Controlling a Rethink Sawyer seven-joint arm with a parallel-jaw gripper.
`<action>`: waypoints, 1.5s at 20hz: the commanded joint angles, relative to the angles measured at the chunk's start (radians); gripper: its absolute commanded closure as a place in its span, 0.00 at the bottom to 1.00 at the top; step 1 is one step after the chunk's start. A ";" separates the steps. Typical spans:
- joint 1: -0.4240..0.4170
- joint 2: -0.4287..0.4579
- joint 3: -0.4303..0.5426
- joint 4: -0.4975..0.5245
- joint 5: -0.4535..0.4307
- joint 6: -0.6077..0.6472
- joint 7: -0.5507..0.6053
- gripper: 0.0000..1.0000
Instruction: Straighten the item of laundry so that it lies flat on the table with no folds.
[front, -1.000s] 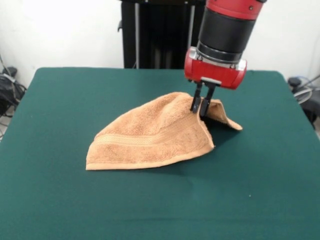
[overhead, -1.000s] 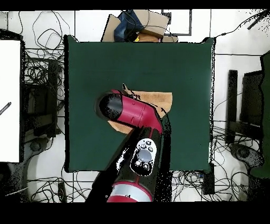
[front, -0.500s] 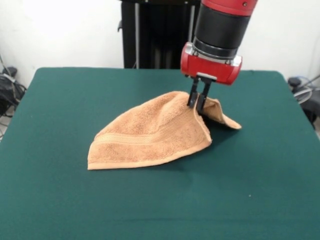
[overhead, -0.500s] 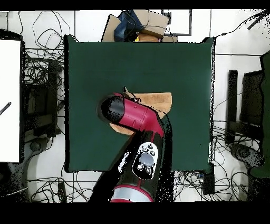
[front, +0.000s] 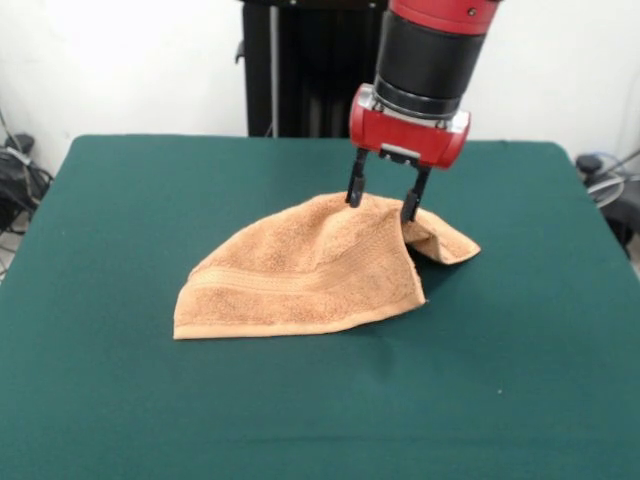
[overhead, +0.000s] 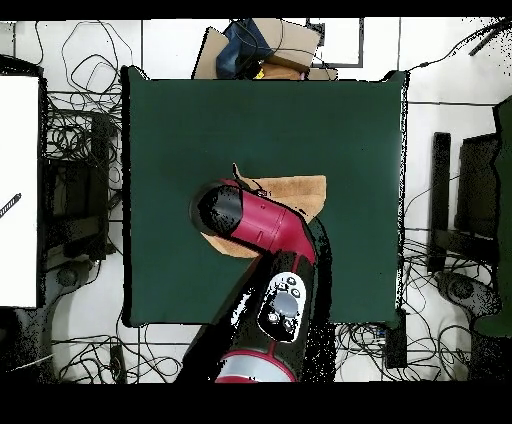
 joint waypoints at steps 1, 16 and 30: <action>-0.016 -0.011 0.083 0.081 0.035 0.027 0.230 0.00; -0.103 0.089 0.197 0.106 0.022 -0.181 0.204 0.00; -0.156 0.284 0.268 0.013 -0.035 -0.319 0.164 0.00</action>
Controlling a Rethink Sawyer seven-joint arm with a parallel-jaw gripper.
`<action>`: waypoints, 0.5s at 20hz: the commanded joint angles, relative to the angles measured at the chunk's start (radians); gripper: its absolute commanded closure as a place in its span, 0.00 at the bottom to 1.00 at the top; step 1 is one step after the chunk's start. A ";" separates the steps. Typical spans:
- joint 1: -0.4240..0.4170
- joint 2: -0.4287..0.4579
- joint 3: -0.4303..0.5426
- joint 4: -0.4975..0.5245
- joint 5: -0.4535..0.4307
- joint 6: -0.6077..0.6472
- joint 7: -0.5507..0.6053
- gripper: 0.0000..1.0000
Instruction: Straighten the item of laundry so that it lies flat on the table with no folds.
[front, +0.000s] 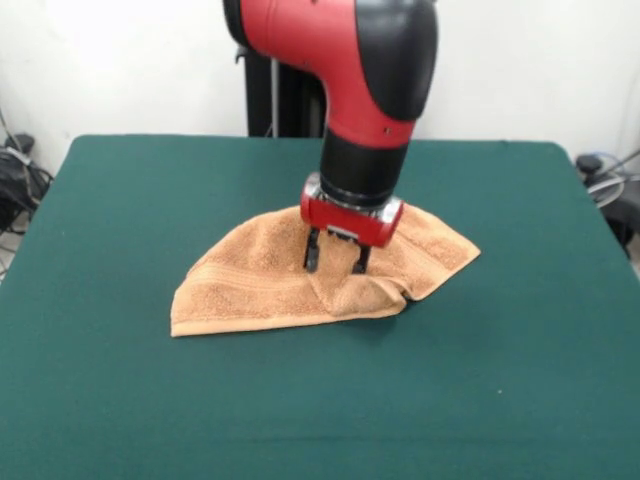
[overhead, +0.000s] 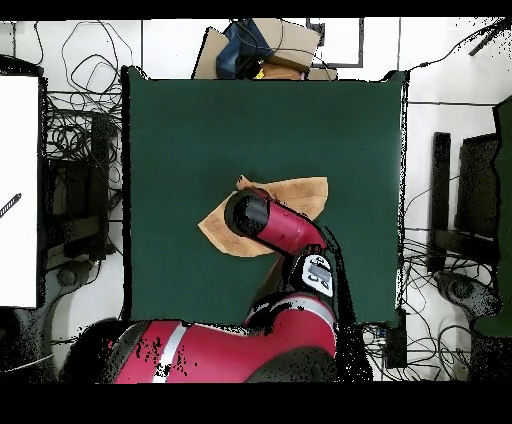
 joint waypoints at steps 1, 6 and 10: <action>0.003 0.095 0.142 -0.015 -0.039 -0.095 0.164 0.00; 0.023 0.104 0.120 -0.049 -0.017 -0.073 0.165 0.00; 0.018 0.105 0.121 -0.059 -0.010 -0.049 0.162 1.00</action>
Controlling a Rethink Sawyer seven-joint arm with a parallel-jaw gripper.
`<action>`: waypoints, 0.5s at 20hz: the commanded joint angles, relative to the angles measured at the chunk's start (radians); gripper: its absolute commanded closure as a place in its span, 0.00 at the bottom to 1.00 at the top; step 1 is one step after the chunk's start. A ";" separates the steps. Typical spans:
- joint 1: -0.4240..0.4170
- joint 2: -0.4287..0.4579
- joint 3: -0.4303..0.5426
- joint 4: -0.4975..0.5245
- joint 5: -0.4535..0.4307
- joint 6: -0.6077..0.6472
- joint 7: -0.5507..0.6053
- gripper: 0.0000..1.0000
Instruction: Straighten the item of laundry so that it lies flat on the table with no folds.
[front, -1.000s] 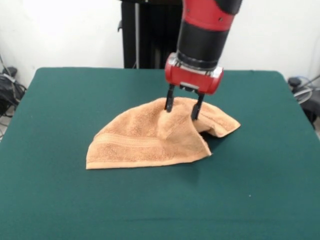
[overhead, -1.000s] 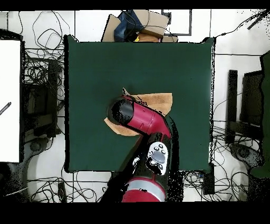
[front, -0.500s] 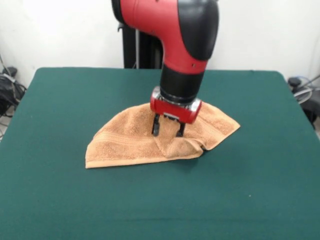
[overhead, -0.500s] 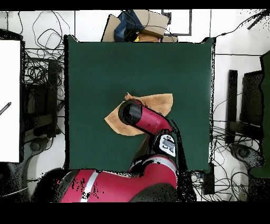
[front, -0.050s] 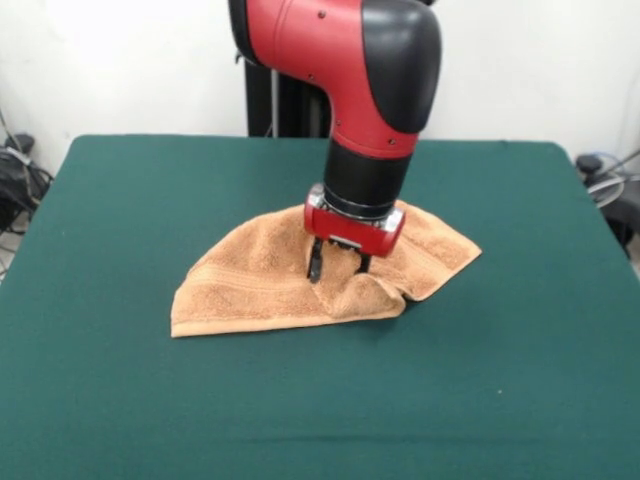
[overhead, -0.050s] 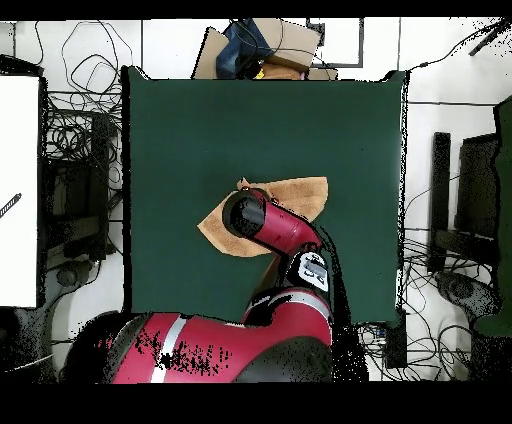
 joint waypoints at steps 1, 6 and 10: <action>0.009 0.089 0.116 -0.052 -0.008 -0.006 0.163 1.00; 0.004 0.085 0.115 -0.046 -0.007 -0.006 0.167 1.00; 0.003 0.076 0.116 -0.034 -0.006 0.000 0.169 1.00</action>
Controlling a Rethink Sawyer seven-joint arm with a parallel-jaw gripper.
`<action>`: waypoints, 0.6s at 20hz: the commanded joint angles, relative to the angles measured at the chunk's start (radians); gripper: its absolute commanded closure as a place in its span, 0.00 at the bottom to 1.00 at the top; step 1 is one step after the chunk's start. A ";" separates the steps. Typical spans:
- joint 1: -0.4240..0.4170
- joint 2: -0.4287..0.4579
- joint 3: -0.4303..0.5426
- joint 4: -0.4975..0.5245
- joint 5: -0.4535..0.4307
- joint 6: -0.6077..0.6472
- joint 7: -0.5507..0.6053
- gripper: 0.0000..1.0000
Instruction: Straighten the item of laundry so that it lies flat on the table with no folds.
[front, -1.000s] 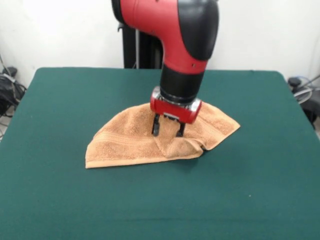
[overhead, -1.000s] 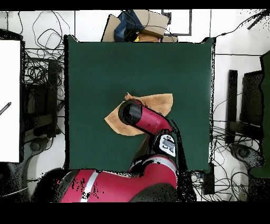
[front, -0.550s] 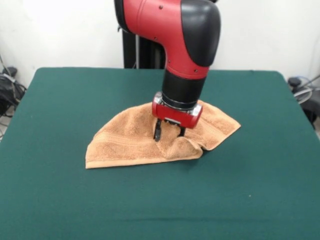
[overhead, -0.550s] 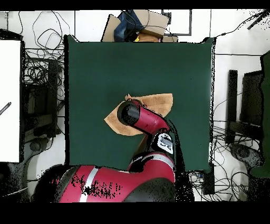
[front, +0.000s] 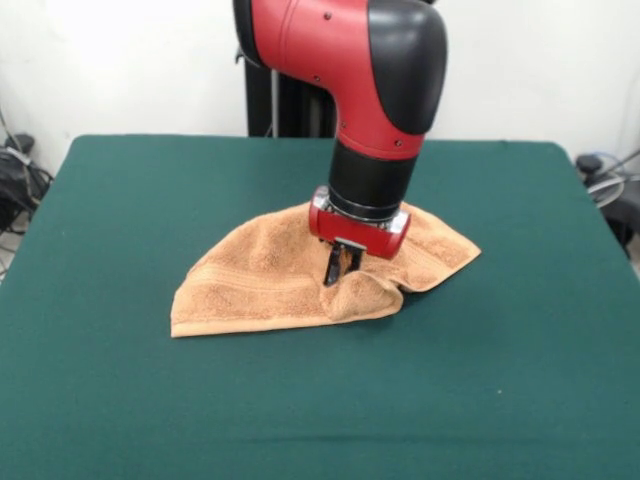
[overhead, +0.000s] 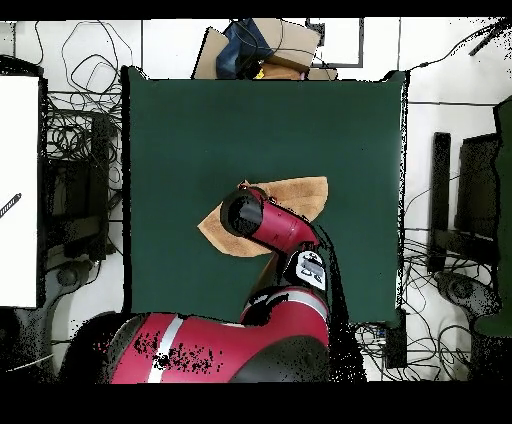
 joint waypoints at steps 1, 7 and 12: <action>-0.004 0.073 0.116 -0.029 -0.006 0.002 0.169 1.00; -0.005 0.058 0.114 -0.025 0.000 0.021 0.171 1.00; 0.022 0.044 0.075 -0.026 0.016 0.043 0.192 1.00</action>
